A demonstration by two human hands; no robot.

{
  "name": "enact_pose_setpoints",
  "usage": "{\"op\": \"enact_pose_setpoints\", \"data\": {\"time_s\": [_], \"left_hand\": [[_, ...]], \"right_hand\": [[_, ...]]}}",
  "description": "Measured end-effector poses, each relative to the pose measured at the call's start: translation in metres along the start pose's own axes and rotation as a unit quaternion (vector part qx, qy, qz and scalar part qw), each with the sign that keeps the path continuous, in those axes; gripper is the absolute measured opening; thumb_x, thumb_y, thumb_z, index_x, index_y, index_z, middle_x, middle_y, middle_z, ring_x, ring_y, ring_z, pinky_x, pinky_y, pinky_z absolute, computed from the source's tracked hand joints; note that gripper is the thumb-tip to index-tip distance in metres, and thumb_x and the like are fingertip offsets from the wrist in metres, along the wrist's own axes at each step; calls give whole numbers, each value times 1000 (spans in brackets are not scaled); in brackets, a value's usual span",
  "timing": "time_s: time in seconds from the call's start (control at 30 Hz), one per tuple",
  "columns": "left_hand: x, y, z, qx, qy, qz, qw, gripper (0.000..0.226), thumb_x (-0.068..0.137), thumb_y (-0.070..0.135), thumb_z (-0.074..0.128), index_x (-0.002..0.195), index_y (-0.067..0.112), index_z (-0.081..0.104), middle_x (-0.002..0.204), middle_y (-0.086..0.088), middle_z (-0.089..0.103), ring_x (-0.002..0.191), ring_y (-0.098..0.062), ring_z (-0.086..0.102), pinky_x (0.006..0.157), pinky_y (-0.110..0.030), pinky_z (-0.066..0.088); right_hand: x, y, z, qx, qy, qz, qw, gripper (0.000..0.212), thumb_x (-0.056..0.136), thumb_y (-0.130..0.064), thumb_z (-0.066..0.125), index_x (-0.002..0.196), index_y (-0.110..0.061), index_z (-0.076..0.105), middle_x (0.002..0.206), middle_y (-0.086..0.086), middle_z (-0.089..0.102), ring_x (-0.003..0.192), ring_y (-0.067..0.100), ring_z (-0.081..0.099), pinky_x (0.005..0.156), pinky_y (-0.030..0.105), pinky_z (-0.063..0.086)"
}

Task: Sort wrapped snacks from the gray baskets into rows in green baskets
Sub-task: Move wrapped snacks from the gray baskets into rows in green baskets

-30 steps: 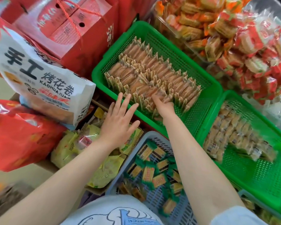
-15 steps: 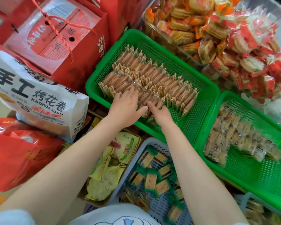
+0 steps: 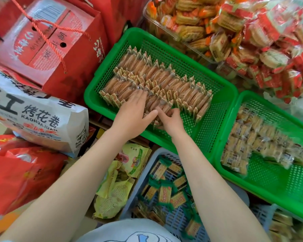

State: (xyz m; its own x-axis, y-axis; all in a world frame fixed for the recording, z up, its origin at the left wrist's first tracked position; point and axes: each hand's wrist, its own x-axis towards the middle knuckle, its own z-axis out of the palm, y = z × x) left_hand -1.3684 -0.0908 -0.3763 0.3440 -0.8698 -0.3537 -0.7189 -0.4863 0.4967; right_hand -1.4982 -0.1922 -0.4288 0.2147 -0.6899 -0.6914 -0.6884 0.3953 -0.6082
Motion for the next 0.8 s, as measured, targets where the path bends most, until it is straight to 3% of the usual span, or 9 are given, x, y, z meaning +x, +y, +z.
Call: {"op": "enact_pose_setpoints", "data": {"time_s": [0.1, 0.2, 0.3, 0.37, 0.43, 0.53, 0.67, 0.73, 0.8], "left_hand": [[-23, -2, 5, -43, 24, -5, 999, 80, 101, 61, 34, 161, 15, 9, 168, -2, 6, 155, -16, 5, 126, -38, 11], [-45, 3, 13, -71, 38, 4, 997, 72, 102, 53, 38, 160, 15, 18, 167, -2, 17, 154, -18, 11, 125, -38, 14], [-72, 11, 19, -111, 119, 33, 986, 56, 103, 40, 46, 150, 11, 40, 151, -6, 46, 142, -21, 36, 117, -37, 31], [-89, 17, 23, -129, 153, 39, 979, 45, 101, 33, 51, 140, 10, 51, 128, -3, 62, 122, -20, 55, 101, -34, 45], [-107, 24, 28, -152, 124, 22, 980, 34, 102, 29, 53, 133, 14, 58, 103, 7, 65, 95, -14, 63, 79, -36, 55], [-138, 27, 48, -112, 74, 39, 990, 25, 102, 27, 53, 121, 18, 65, 89, 8, 67, 74, -13, 62, 61, -38, 54], [-188, 21, 97, -42, 16, 65, 997, 29, 101, 31, 47, 109, 16, 70, 89, 3, 69, 70, -15, 62, 51, -25, 44], [-209, 14, 119, 29, 50, 79, 995, 37, 97, 32, 42, 103, 12, 71, 93, -4, 67, 80, -24, 63, 57, -31, 47], [-221, 3, 136, 125, 89, 64, 986, 37, 92, 29, 47, 118, 10, 66, 122, -15, 62, 114, -35, 55, 91, -46, 46]], "right_hand": [[-2, 5, -4, -11, -5, 0, 1000, 97, 79, -71, 66, 151, -17, 30, 152, 6, 42, 134, 30, 47, 103, 51, 49], [-11, 2, -14, -49, -8, -16, 999, 75, 85, -67, 63, 134, -13, 46, 134, 5, 55, 118, 27, 56, 98, 50, 52], [-36, 1, -32, -74, -28, -60, 995, 46, 92, -60, 60, 117, -22, 54, 121, -2, 59, 109, 22, 60, 98, 48, 52], [-63, 5, -49, -77, -17, -92, 993, 34, 96, -52, 58, 114, -23, 58, 116, -3, 63, 105, 19, 63, 94, 44, 55], [-96, 12, -67, -44, -3, -124, 991, 23, 100, -41, 57, 105, -19, 62, 102, 0, 67, 90, 17, 68, 77, 38, 58], [-149, 39, -90, 36, -21, -145, 989, 27, 102, -26, 57, 85, -7, 64, 78, 9, 67, 66, 20, 65, 57, 33, 53], [-178, 117, -92, 3, -55, -30, 998, 34, 102, -27, 58, 83, 1, 66, 70, 5, 68, 61, 18, 65, 62, 38, 58], [-172, 165, -81, -26, -51, 74, 996, 26, 102, -28, 57, 97, -5, 68, 83, 3, 71, 71, 18, 68, 73, 41, 60], [-161, 206, -68, -60, -39, 135, 988, 28, 102, -28, 56, 119, -7, 64, 99, 4, 69, 79, 20, 67, 74, 37, 56]]}}
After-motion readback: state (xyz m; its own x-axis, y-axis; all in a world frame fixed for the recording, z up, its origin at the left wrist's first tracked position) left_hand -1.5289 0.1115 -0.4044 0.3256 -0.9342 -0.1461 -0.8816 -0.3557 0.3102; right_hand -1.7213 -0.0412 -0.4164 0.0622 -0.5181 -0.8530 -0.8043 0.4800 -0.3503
